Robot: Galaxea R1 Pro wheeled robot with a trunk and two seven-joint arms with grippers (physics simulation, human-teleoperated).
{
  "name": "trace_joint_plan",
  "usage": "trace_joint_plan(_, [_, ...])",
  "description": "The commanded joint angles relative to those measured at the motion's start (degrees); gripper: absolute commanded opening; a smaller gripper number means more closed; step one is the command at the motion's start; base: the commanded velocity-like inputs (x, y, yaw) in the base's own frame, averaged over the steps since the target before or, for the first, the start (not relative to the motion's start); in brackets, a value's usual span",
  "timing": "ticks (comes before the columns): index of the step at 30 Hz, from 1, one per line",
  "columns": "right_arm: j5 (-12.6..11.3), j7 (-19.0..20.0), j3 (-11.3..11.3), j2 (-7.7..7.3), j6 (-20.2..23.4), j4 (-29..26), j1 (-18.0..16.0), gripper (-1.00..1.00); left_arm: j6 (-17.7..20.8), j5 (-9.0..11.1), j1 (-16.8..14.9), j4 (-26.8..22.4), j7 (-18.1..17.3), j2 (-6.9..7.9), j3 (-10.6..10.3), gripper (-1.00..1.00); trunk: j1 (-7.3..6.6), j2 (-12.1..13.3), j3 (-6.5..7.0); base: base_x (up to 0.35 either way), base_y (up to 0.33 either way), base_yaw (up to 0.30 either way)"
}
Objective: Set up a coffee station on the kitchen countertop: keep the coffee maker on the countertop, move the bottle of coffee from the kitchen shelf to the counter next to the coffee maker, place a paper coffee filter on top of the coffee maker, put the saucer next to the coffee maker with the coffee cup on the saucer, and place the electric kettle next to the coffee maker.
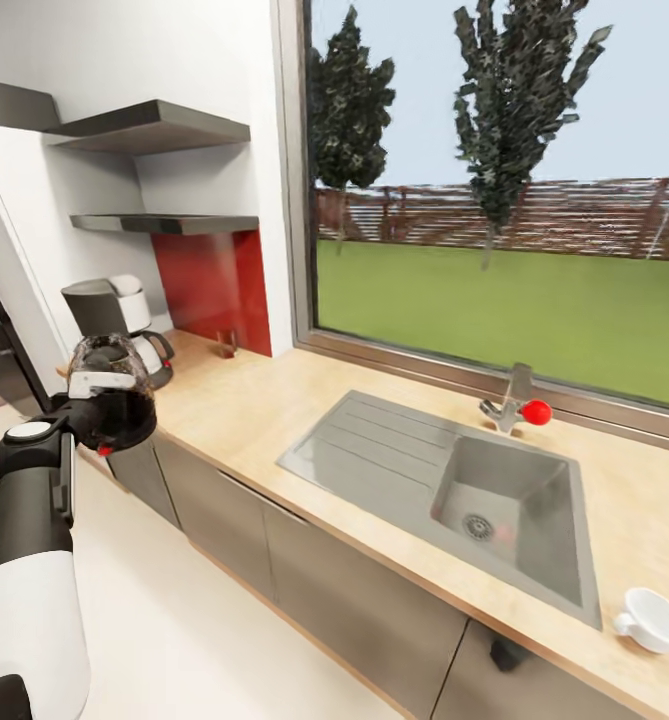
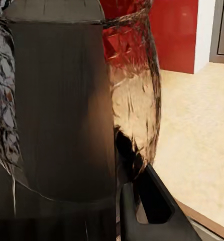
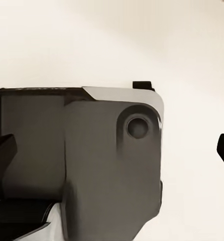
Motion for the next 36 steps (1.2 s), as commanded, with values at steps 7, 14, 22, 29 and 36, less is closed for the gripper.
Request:
trace_joint_plan(7, [-0.6,0.2,0.4,-0.04,-0.2,0.1,-0.1,1.00,0.1,2.3,0.7,-0.1,-0.6,0.12,0.1,-1.00,0.06,-0.1,0.09,0.210,0.245,-0.224])
trace_joint_plan(14, [-0.6,0.2,0.4,-0.04,-0.1,0.1,-0.1,1.00,0.1,2.7,1.1,-0.1,-0.6,0.13,0.0,-1.00,0.06,-0.1,0.31,0.030,0.297,-0.251])
trace_joint_plan(22, [-0.6,0.2,0.4,-0.10,-0.1,0.1,-0.1,1.00,0.1,2.8,1.1,0.0,-0.6,0.02,0.0,-1.00,0.06,-0.1,0.57,0.001,0.304,-0.255])
trace_joint_plan(29, [-0.6,0.2,0.4,0.05,-0.1,0.1,-0.1,1.00,-9.3,2.8,1.9,9.5,-0.5,-0.05,0.0,-1.00,0.06,-0.1,0.74,0.000,0.048,-0.246])
trace_joint_plan(36, [-0.6,0.2,0.4,0.18,-0.2,0.0,-0.1,1.00,-21.6,5.3,2.1,20.1,-0.1,-0.25,0.1,-1.00,0.06,-0.1,0.75,0.000,0.000,-0.038])
